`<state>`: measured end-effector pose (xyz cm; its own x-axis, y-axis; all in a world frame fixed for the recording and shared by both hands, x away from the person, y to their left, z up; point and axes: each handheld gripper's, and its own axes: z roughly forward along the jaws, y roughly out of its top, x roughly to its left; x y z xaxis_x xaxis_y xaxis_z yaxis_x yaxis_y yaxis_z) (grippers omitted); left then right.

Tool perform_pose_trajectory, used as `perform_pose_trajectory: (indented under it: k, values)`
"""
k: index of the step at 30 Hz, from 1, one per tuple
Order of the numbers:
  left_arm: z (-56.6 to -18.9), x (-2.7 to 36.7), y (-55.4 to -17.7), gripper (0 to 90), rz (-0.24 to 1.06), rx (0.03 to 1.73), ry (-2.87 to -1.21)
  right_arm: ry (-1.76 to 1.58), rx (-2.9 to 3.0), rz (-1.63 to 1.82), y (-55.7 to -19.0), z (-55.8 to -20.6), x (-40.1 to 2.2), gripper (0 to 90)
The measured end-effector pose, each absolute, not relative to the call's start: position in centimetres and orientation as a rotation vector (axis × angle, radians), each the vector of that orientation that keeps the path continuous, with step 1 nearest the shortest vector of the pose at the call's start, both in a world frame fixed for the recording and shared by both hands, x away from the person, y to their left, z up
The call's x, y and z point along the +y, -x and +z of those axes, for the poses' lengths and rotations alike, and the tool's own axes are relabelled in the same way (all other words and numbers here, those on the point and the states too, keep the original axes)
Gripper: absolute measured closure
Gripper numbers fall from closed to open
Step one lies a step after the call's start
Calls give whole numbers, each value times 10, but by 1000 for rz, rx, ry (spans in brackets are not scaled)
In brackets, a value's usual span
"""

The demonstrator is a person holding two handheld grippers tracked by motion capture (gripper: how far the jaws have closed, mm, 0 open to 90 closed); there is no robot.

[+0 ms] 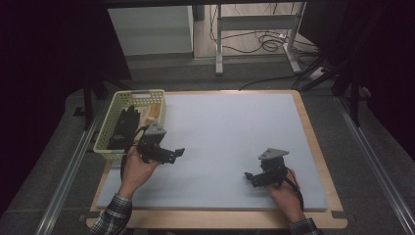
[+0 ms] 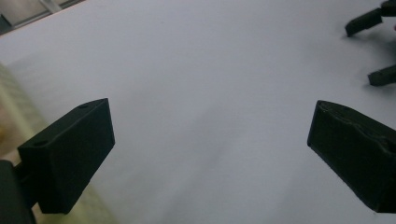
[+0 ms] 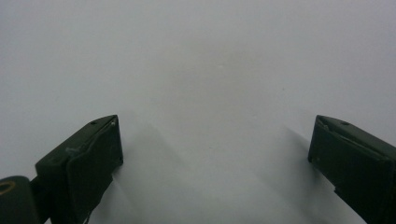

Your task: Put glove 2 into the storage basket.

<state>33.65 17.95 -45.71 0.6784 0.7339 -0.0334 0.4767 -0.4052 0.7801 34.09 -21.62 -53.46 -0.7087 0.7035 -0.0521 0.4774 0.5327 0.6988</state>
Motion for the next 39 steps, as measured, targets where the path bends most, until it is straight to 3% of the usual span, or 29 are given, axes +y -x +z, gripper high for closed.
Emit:
perform_pose_trajectory:
  k: [13, 28, 39]
  values:
    - [-495, 149, -308, 3, 371, 828, -2162, -981, 2445, 970, -341, -535, -216, 26]
    - [-548, 154, -299, 3, 323, 874, -2244, -980, 2445, 969, -341, -535, -216, 26]
    - [-550, 155, -299, 0, 307, 888, -2232, -978, 2443, 968, -340, -535, -216, 26]
